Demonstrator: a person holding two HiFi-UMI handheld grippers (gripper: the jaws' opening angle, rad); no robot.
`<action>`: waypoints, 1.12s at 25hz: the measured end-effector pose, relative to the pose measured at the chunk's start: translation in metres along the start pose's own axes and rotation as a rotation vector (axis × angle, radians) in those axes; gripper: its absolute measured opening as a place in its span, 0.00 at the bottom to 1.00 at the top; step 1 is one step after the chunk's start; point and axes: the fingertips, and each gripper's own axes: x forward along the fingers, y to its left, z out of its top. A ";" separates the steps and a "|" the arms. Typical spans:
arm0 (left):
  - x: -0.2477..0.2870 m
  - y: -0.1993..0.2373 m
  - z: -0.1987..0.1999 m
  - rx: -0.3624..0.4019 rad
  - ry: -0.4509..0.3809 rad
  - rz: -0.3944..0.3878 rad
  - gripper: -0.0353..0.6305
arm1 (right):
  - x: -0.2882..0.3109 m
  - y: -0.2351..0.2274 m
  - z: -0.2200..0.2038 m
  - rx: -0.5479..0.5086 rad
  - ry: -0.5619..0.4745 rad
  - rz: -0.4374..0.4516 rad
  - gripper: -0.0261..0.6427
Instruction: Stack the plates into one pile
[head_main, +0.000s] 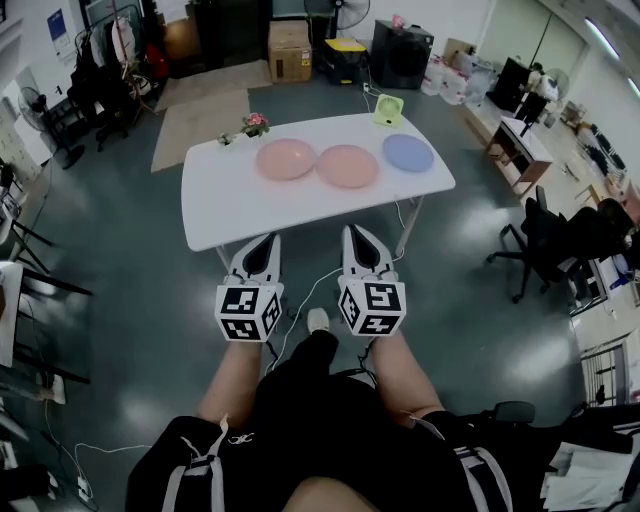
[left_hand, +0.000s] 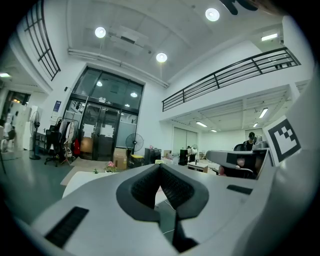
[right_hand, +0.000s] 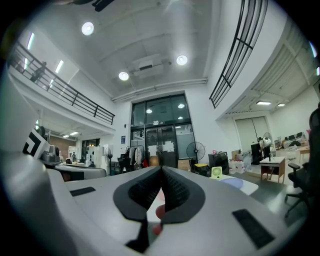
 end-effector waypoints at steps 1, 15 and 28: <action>0.008 0.000 -0.004 -0.003 0.000 0.000 0.07 | 0.005 -0.005 -0.004 -0.004 0.000 0.000 0.06; 0.248 0.004 -0.011 -0.011 0.017 -0.024 0.07 | 0.177 -0.161 -0.019 -0.003 0.021 -0.002 0.06; 0.546 0.080 0.041 -0.020 -0.012 0.042 0.07 | 0.461 -0.308 0.007 -0.032 0.038 0.106 0.06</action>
